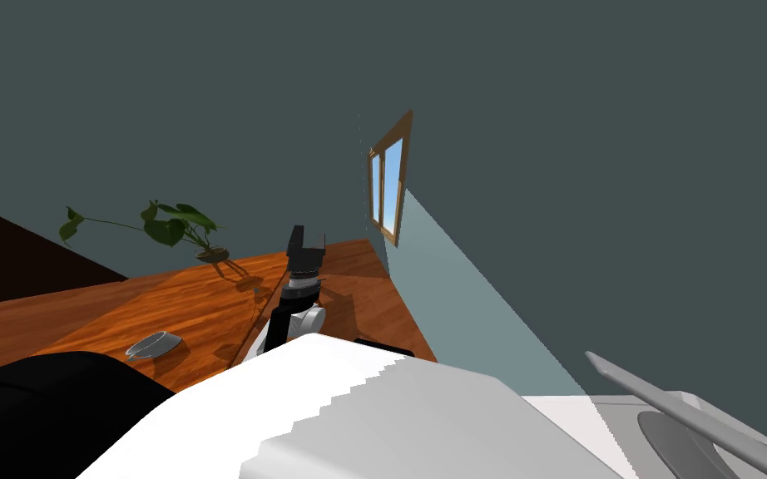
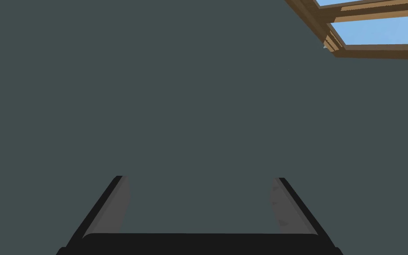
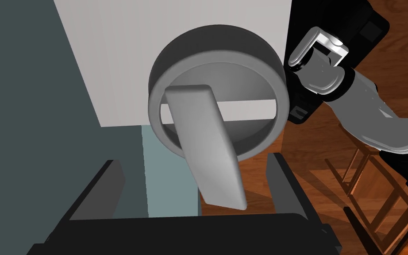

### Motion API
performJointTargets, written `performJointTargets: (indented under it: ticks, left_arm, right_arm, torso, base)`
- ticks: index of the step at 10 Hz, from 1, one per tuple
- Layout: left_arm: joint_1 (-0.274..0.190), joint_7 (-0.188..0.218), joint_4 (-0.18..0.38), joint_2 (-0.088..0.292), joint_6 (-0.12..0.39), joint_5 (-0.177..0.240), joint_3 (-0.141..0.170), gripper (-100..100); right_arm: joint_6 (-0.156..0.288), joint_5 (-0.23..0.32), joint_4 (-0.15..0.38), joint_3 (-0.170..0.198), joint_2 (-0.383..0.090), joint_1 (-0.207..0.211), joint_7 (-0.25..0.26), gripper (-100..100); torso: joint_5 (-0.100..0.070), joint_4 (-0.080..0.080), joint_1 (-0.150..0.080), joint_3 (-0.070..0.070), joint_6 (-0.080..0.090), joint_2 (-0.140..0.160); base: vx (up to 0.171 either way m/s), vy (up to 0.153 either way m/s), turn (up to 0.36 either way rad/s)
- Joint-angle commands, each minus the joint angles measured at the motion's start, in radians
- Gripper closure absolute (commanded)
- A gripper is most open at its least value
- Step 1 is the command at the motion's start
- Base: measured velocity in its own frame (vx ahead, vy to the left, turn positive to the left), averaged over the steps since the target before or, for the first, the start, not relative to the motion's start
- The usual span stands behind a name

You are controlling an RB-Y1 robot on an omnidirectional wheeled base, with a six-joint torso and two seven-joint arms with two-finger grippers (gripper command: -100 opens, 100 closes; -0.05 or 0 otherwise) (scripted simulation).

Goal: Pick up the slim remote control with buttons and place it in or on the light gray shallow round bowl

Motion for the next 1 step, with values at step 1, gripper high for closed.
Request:
performJointTargets:
  ticks: [1]
  left_arm:
    - [0.0, 0.0, 0.0, 0.0, 0.0, 0.0, 0.0, 0]
  right_arm:
    - [0.0, 0.0, 0.0, 0.0, 0.0, 0.0, 0.0, 0]
  torso:
    - [0.0, 0.0, 0.0, 0.0, 0.0, 0.0]
  base:
    - [0.0, 0.0, 0.0]
